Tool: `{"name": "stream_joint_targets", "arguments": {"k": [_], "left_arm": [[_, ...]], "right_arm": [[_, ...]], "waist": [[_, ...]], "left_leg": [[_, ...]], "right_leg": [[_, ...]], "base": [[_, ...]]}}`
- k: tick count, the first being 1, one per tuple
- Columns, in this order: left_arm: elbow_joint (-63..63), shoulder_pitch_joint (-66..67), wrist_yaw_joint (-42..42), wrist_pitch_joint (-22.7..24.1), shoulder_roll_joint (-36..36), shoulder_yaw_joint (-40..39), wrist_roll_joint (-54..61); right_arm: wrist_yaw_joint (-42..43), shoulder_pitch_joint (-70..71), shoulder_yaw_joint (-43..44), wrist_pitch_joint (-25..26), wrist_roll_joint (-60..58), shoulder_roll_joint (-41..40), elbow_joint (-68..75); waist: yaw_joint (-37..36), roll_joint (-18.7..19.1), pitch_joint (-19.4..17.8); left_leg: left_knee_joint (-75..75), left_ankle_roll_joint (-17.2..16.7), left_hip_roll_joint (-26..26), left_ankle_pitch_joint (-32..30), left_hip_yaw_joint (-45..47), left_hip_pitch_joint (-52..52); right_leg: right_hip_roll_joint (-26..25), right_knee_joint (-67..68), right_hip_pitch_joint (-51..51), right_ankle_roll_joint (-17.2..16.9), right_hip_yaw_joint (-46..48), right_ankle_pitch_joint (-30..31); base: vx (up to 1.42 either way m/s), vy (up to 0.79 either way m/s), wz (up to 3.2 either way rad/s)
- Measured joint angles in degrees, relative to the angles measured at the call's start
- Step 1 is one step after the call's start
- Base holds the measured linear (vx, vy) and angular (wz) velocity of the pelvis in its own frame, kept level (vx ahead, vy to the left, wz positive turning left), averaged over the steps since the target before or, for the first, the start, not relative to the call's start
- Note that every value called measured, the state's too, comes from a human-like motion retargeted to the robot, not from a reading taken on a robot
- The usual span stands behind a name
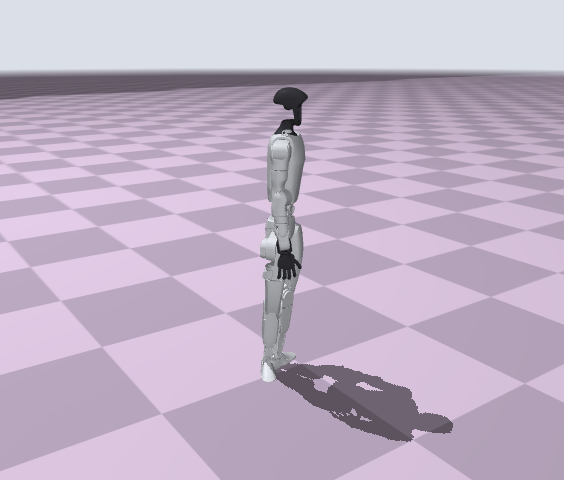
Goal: Upper body actions
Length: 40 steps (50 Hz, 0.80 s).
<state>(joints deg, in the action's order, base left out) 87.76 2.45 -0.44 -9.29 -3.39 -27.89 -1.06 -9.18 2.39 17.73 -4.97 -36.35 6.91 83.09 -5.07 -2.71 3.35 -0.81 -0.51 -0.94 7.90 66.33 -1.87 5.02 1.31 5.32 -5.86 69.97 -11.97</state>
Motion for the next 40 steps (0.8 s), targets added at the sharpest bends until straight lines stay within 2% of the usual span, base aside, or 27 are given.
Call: {"name": "stream_joint_targets", "arguments": {"k": [5,8,10,12,13,15,17,24,28,31,32,33,35,40], "left_arm": [[1.6,1.7,0.1,-0.4,-0.5,-0.1,-0.4],[1.9,1.7,0.6,-0.9,-0.8,1.1,-1.7],[2.2,0.6,1.0,-1.6,-1.1,2.1,-3.5],[2.1,-0.5,1.4,-1.8,-1.4,3.1,-4.7],[2.0,-1.0,1.6,-1.7,-1.6,3.7,-5.0],[1.4,-2.0,2.5,-1.3,-1.9,5.2,-5.5],[0.5,-2.7,3.6,-0.8,-2.0,6.2,-5.7],[-0.5,-5.0,4.2,-0.6,-2.3,8.0,-6.3],[0.0,-4.8,3.3,-0.3,-2.1,8.5,-6.7],[0.9,-4.0,3.8,-0.5,-2.5,8.3,-7.3],[1.3,-3.6,4.0,-0.8,-2.8,8.2,-7.6],[1.8,-3.3,4.1,-1.2,-3.0,8.2,-7.9],[2.9,-2.5,3.7,-2.2,-3.0,8.2,-8.5],[4.9,-0.6,3.1,-1.9,-2.0,6.7,-6.3]], "right_arm": [[0.6,-0.2,-2.1,-0.7,-3.1,0.0,-2.2],[2.1,-1.1,-2.4,-0.8,-3.4,0.3,-1.9],[3.2,-2.0,-1.8,-0.5,-2.6,0.6,-0.4],[4.1,-2.7,-1.1,0.2,-1.4,0.9,2.0],[4.4,-2.9,-0.8,0.6,-1.0,1.0,3.2],[5.5,-3.7,-0.2,1.6,-0.1,1.1,5.9],[6.2,-4.3,-0.2,2.1,0.1,1.1,7.5],[7.8,-5.1,-1.5,2.6,-2.4,0.9,9.3],[7.7,-4.7,-1.9,3.1,-4.0,0.9,9.4],[7.2,-4.0,-2.4,3.1,-4.5,0.5,8.5],[6.8,-3.8,-2.5,3.0,-4.6,0.4,8.1],[6.3,-3.6,-2.4,2.9,-4.6,0.2,7.8],[5.1,-3.3,-1.7,3.0,-4.7,0.0,7.0],[3.9,-1.8,-1.5,1.5,-4.4,-0.3,3.8]], "waist": [[0.2,1.6,0.2],[3.5,4.0,0.2],[6.2,6.2,-0.5],[7.2,6.9,-1.3],[7.6,6.9,-1.6],[8.0,6.5,-2.2],[7.4,5.9,-2.6],[10.2,3.9,-3.8],[9.4,1.2,-4.4],[9.6,-0.8,-4.8],[9.4,-1.2,-4.6],[8.6,-1.4,-4.3],[7.4,-1.1,-3.8],[5.1,0.5,-2.3]], "left_leg": [[-0.1,0.9,0.0,1.8,-4.4,0.3],[-0.7,2.1,1.6,2.4,-7.8,0.9],[-1.7,2.9,3.9,2.4,-11.3,1.2],[-2.7,3.5,5.0,2.4,-15.2,1.4],[-2.9,3.8,5.1,2.3,-17.2,1.6],[-3.2,4.6,4.9,1.9,-21.6,2.2],[-3.3,5.1,4.5,1.5,-24.2,2.6],[-4.3,6.2,2.1,0.0,-37.3,4.6],[-3.9,6.5,-1.3,-0.6,-41.6,3.6],[-3.9,6.5,-3.8,-0.7,-44.3,2.3],[-3.9,6.4,-4.3,-0.7,-45.0,2.0],[-3.8,6.3,-4.6,-0.7,-45.3,1.7],[-3.8,6.1,-4.6,-0.8,-46.6,1.3],[-3.9,5.6,-3.9,-0.6,-48.2,1.0]], "right_leg": [[0.8,2.3,1.9,1.1,1.0,2.6],[1.3,6.0,3.1,4.6,-0.8,6.1],[1.9,10.9,3.2,9.4,-5.3,7.8],[3.2,16.8,1.4,9.8,-13.3,7.5],[3.7,20.1,-0.5,9.5,-18.0,6.9],[2.4,27.3,-6.5,7.4,-34.0,5.5],[0.0,28.6,-8.9,6.8,-42.4,5.5],[-1.1,20.7,-11.7,7.4,-48.8,3.6],[-3.1,12.5,-13.9,5.7,-61.2,3.0],[-4.6,6.8,-13.9,3.0,-71.5,7.9],[-4.6,6.3,-13.5,3.0,-71.8,8.2],[-2.5,6.8,-13.1,3.3,-64.3,7.6],[-1.4,5.8,-11.5,3.2,-58.8,7.8],[-2.0,1.2,-8.4,2.8,-56.8,8.9]], "base": [[0.12,0.29,0.49],[0.11,0.26,1.61],[0.1,0.18,2.21],[0.15,0.17,1.94],[0.19,0.15,1.79],[0.17,0.05,1.74],[0.12,0.0,1.4],[0.13,-0.02,1.66],[0.16,-0.07,1.2],[0.18,-0.09,1.08],[0.22,-0.1,0.78],[0.22,-0.09,0.63],[0.19,-0.05,0.54],[0.11,-0.05,0.44]]}}
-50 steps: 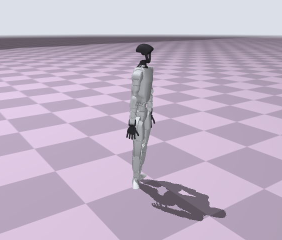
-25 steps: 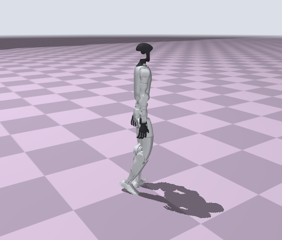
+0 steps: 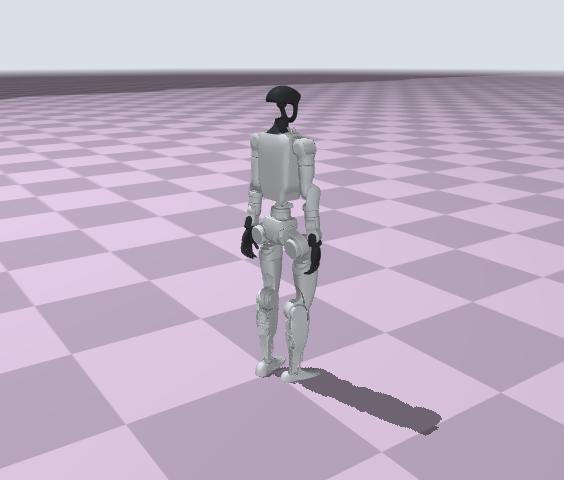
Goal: Upper body actions
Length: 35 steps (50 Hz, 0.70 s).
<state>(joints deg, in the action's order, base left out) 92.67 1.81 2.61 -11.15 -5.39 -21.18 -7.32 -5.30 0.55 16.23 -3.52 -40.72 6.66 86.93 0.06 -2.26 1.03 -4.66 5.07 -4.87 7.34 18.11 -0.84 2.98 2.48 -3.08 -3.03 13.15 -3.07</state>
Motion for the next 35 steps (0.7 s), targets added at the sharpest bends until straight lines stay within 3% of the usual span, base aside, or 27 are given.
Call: {"name": "stream_joint_targets", "arguments": {"k": [5,19,35], "left_arm": [[-1.0,2.2,2.8,-0.6,0.1,-1.1,-3.3],[-3.7,0.1,3.1,-0.3,1.3,-0.5,-2.2],[-3.6,-0.8,6.0,1.1,1.6,-0.7,-2.8]], "right_arm": [[-0.7,1.2,-1.1,0.3,-0.3,-0.5,-0.3],[1.3,-0.2,-3.4,2.4,-3.7,-0.9,3.5],[4.4,-1.6,-0.1,4.0,-0.2,1.0,7.9]], "waist": [[0.7,0.5,3.1],[0.4,1.0,3.5],[1.9,2.3,5.3]], "left_leg": [[0.5,-0.5,-0.3,-0.2,-2.0,1.0],[0.9,-1.5,0.7,-0.9,-4.2,1.2],[1.1,-2.0,1.0,-1.1,-4.9,2.1]], "right_leg": [[-0.6,-1.9,0.4,0.8,2.6,-0.5],[-1.7,-2.3,1.6,1.7,5.8,-1.9],[-2.1,-2.1,0.8,2.2,6.0,-2.1]], "base": [[0.1,-0.03,0.44],[0.01,-0.04,0.14],[0.0,0.0,0.03]]}}
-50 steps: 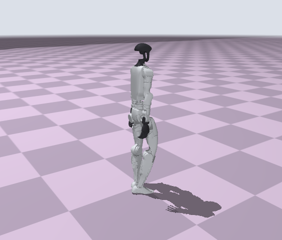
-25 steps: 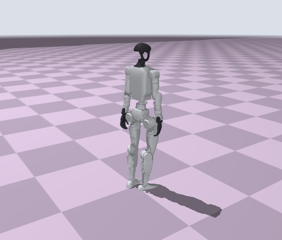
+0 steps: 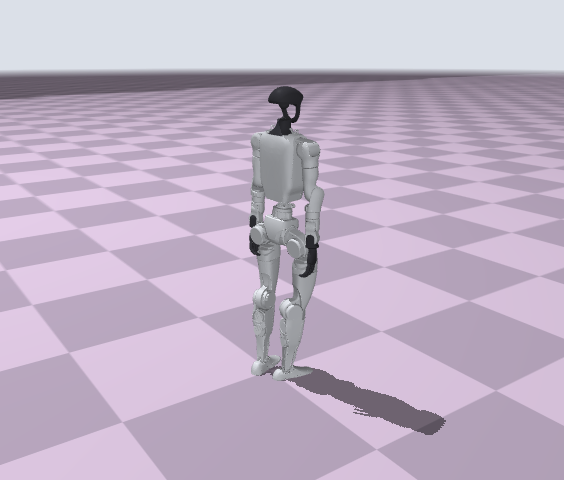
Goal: Upper body actions
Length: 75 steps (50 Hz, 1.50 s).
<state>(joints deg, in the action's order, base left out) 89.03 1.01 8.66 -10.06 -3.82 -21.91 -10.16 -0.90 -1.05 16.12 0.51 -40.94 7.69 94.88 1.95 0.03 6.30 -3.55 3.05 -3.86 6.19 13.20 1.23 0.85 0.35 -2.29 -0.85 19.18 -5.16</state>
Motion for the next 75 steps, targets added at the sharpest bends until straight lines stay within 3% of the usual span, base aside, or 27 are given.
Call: {"name": "stream_joint_targets", "arguments": {"k": [75], "left_arm": [[2.4,0.7,-0.2,-0.6,-1.0,1.0,-1.2]], "right_arm": [[-0.7,1.4,-2.1,0.0,-2.5,-0.5,-0.9]], "waist": [[-0.3,0.5,1.1]], "left_leg": [[0.6,-0.4,0.4,-1.1,-0.3,-0.1]], "right_leg": [[-0.7,0.3,0.5,0.9,-0.5,-0.1]], "base": [[0.0,0.0,0.0]]}}
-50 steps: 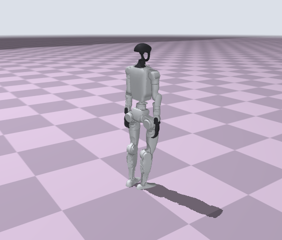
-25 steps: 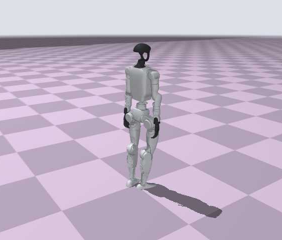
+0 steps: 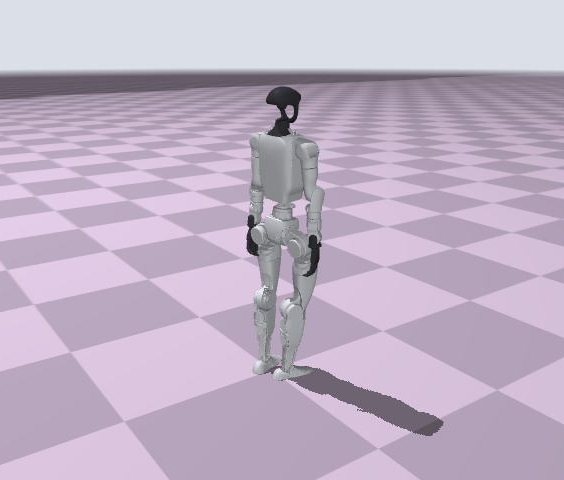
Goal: Upper body actions
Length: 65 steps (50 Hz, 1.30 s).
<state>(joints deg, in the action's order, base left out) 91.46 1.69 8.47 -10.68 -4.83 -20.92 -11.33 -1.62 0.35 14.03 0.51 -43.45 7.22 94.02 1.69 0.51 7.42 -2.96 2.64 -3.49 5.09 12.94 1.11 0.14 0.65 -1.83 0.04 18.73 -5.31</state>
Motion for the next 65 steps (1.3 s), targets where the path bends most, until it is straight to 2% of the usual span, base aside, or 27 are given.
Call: {"name": "stream_joint_targets", "arguments": {"k": [65], "left_arm": [[0.0,0.1,-0.6,-0.1,-0.3,1.0,0.1]], "right_arm": [[-0.2,0.4,-0.5,-0.1,-1.3,0.6,0.2]], "waist": [[-0.1,0.3,0.2]], "left_leg": [[-0.1,-0.4,0.5,0.1,0.1,0.3]], "right_leg": [[-0.1,0.2,-0.3,0.1,-0.6,0.0]], "base": [[0.0,0.0,0.0]]}}
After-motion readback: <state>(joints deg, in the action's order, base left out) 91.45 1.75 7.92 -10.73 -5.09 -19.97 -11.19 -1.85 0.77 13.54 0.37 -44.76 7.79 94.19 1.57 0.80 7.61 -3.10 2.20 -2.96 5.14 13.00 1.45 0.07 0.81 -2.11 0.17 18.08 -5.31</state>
